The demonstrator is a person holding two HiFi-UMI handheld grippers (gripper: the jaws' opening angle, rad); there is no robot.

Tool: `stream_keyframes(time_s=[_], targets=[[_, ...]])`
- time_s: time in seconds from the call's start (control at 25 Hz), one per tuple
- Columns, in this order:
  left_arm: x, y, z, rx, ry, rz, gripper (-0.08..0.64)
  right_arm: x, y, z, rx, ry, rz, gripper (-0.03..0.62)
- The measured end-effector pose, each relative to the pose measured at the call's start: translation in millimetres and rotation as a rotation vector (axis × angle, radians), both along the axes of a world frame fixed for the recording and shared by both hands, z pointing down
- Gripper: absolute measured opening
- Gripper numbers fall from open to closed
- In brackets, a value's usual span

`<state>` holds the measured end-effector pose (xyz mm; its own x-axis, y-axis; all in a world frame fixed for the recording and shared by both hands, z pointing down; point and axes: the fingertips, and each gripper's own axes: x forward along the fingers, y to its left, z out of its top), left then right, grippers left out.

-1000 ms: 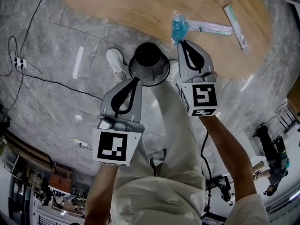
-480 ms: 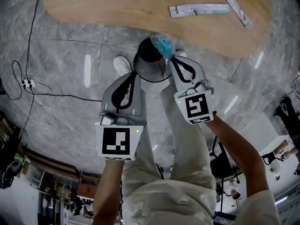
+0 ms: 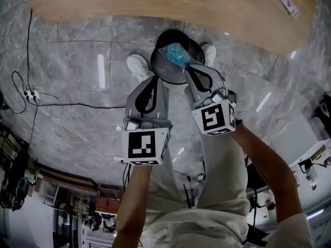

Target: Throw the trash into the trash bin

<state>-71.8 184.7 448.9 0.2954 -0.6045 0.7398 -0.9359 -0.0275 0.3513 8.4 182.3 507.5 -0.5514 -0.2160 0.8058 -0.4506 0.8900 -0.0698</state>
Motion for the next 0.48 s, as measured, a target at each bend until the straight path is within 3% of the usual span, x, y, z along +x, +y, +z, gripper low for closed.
stream_keyframes(time_s=[0.32,0.48], targets=[[17.1,17.3,61.9,0.006,0.014,-0.056,0.000,19.5,27.6,43.5,-0.013,0.034,-0.091,0.028],[27.2,22.8,77.7,0.033,-0.010,0.011,0.000,27.6,29.3,62.7,0.014,0.052,-0.110,0.028]])
